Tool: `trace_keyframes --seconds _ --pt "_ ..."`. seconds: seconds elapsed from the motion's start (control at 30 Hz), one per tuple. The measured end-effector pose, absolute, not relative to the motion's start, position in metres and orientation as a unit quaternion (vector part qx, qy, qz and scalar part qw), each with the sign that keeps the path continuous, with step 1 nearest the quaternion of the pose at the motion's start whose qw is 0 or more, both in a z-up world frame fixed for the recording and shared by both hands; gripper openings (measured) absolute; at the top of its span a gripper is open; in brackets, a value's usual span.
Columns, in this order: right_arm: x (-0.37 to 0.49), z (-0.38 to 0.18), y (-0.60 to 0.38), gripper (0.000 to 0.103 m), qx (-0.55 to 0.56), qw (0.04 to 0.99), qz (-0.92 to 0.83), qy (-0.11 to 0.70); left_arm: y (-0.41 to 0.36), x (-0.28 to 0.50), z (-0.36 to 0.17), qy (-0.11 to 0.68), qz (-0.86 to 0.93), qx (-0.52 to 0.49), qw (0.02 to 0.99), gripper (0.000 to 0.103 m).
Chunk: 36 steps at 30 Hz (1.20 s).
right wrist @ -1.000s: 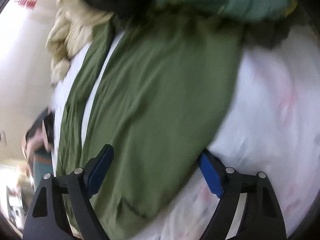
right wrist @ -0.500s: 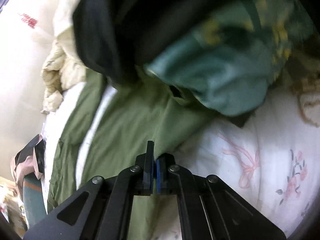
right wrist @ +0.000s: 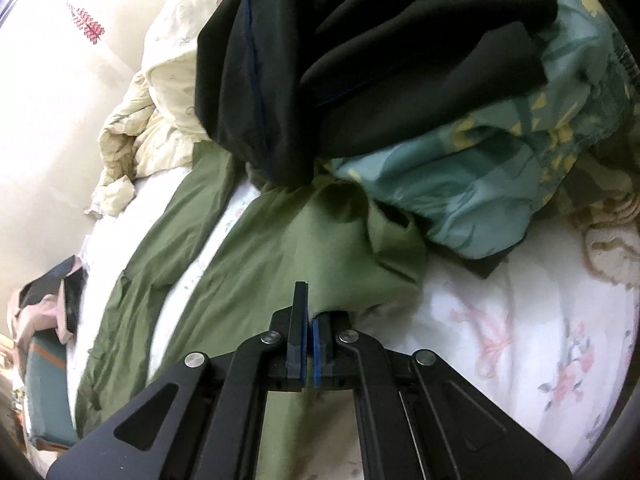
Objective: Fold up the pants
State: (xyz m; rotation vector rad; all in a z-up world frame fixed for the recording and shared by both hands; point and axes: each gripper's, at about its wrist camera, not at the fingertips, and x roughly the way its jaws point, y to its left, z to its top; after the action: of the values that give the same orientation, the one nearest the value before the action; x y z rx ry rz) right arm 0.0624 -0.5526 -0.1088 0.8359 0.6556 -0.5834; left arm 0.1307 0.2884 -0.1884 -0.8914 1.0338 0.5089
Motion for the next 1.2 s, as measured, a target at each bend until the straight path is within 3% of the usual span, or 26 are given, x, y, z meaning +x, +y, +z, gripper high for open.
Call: trace_keyframes --seconds 0.37,0.73,0.97,1.2 --pt "0.053 -0.083 -0.551 0.000 0.399 0.836 -0.260 0.271 0.295 0.109 -0.123 0.444 0.266 -0.354 0.779 0.004" --pt "0.078 0.022 -0.529 0.000 0.394 0.862 -0.255 0.189 0.301 0.122 -0.043 0.413 0.252 -0.366 0.795 0.004" --pt "0.195 0.030 -0.537 0.000 0.346 0.848 -0.245 0.318 0.307 0.187 -0.023 0.413 0.259 -0.350 0.800 0.004" --pt "0.334 0.013 -0.539 0.000 0.221 0.854 -0.231 0.410 0.278 0.299 -0.017 0.422 0.256 -0.231 0.838 0.004"
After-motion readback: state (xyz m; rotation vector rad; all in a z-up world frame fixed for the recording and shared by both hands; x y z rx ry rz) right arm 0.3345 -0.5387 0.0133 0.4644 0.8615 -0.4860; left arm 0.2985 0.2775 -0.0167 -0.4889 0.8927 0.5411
